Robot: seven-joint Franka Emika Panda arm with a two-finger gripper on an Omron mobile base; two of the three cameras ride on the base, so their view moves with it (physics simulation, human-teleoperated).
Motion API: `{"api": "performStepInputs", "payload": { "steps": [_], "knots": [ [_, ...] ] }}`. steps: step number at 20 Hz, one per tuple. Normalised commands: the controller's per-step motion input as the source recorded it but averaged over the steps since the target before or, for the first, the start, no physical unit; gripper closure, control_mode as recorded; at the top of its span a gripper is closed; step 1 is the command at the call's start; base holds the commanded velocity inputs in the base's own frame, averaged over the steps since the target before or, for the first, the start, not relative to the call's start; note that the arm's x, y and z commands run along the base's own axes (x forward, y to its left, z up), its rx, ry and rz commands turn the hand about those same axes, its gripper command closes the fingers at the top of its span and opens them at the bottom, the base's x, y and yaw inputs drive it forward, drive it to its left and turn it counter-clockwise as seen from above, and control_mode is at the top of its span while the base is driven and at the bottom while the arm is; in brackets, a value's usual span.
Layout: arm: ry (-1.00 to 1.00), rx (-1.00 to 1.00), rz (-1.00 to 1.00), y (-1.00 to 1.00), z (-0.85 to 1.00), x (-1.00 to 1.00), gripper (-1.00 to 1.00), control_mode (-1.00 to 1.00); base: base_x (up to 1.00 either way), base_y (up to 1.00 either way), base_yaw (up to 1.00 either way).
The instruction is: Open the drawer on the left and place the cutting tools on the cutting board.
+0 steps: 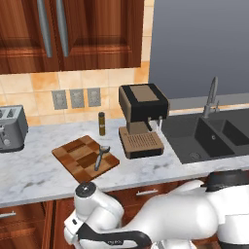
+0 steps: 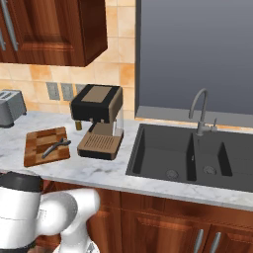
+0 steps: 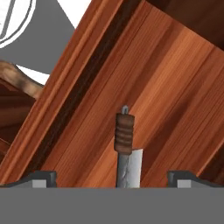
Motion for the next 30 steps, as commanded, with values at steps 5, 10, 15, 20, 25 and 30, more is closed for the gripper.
{"api": "performStepInputs", "payload": {
  "steps": [5, 10, 15, 20, 25, 30],
  "knots": [
    [0.03, 0.0, 0.01, 0.0, -0.52, -0.07, -1.0, -1.0, 0.0, 0.0, 0.0],
    [0.01, 0.0, 0.0, 0.0, -0.39, -0.08, -1.0, -1.0, 0.0, 0.0, 0.0],
    [0.0, 0.0, 0.0, 0.01, -0.25, -0.05, -1.0, -1.0, 0.0, 0.0, 0.0],
    [0.0, 0.0, 0.0, 0.14, -0.03, 0.0, -1.0, -1.0, 0.0, 0.0, 0.0],
    [0.0, 0.0, 0.0, 0.27, -0.07, 0.0, -1.0, -1.0, 0.0, 0.0, 0.0],
    [0.0, 0.0, 0.0, 0.13, -0.15, 0.0, -1.0, -1.0, 0.0, 0.0, 0.0]
  ]
}}
